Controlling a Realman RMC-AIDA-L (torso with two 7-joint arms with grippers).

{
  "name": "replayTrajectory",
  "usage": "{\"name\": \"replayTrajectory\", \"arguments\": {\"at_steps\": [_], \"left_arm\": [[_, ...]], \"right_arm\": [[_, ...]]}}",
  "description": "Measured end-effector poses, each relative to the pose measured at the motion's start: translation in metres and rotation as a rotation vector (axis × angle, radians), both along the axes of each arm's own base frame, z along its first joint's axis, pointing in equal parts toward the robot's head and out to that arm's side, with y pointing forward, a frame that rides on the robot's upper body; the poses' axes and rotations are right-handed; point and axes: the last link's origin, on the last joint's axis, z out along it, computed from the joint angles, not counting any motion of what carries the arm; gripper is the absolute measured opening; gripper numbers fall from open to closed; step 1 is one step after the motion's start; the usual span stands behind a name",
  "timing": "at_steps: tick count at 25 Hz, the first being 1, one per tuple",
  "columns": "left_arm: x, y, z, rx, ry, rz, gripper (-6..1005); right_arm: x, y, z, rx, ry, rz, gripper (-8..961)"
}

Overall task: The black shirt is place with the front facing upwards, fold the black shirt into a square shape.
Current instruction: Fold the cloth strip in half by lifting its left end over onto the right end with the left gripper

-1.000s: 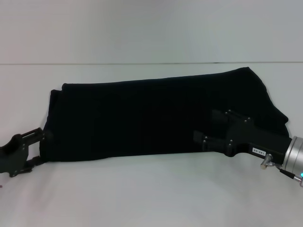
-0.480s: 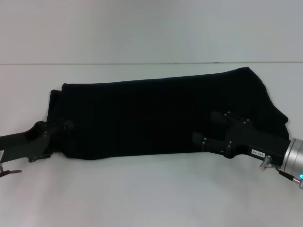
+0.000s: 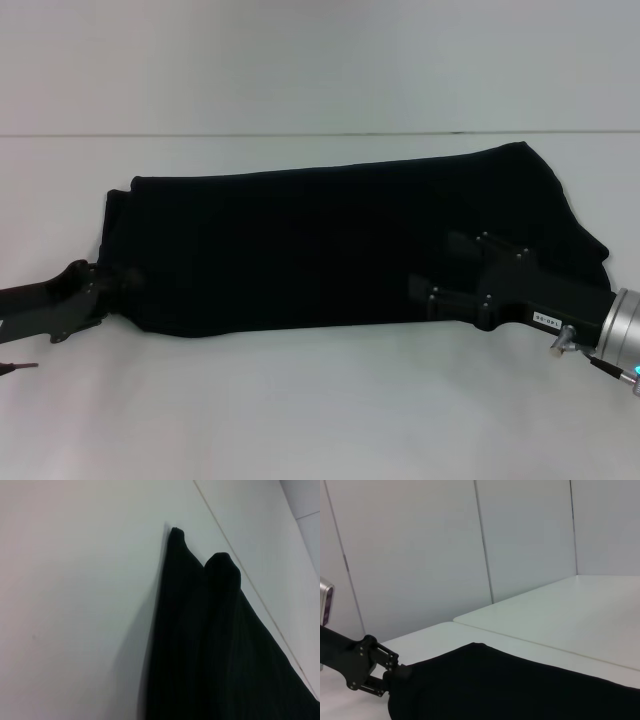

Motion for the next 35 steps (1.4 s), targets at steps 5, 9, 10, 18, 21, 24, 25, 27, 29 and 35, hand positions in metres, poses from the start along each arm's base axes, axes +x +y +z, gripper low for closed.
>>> {"name": "replayTrajectory", "arguments": {"at_steps": [5,9,10,18,21,24,25,27,29,35], "left_arm": [[0.0,0.0,-0.001,0.0,0.008,-0.011,543],[0.001,0.001,-0.001,0.004,0.011,-0.02,381],[0.001,0.001,-0.001,0.006,0.012,-0.02,342],[-0.002,0.001,0.003,0.03,0.019,-0.018,41],[-0.004,0.002,0.008,0.043,0.03,-0.02,28],[-0.01,0.002,0.021,0.08,0.045,-0.01,33],[-0.013,0.001,0.026,0.094,0.051,-0.005,34],[-0.018,0.001,0.038,0.124,0.067,0.003,37],[-0.023,0.0,0.049,0.149,0.088,0.01,40],[-0.038,-0.004,0.087,0.252,0.146,0.059,49]], "right_arm": [[0.0,0.0,0.0,0.0,0.001,0.0,947],[-0.001,0.0,0.0,0.0,0.002,0.001,947],[-0.001,0.0,-0.001,0.0,0.002,0.001,947],[-0.002,0.001,-0.001,0.0,0.002,0.003,947],[-0.002,0.001,0.0,0.002,0.004,0.002,947],[-0.001,0.002,0.001,0.009,0.008,-0.004,947],[-0.001,0.002,0.001,0.011,0.01,-0.007,947],[0.001,0.002,0.003,0.018,0.015,-0.015,947],[0.002,0.003,0.005,0.027,0.022,-0.025,946],[0.005,0.003,0.008,0.043,0.034,-0.047,946]]}}
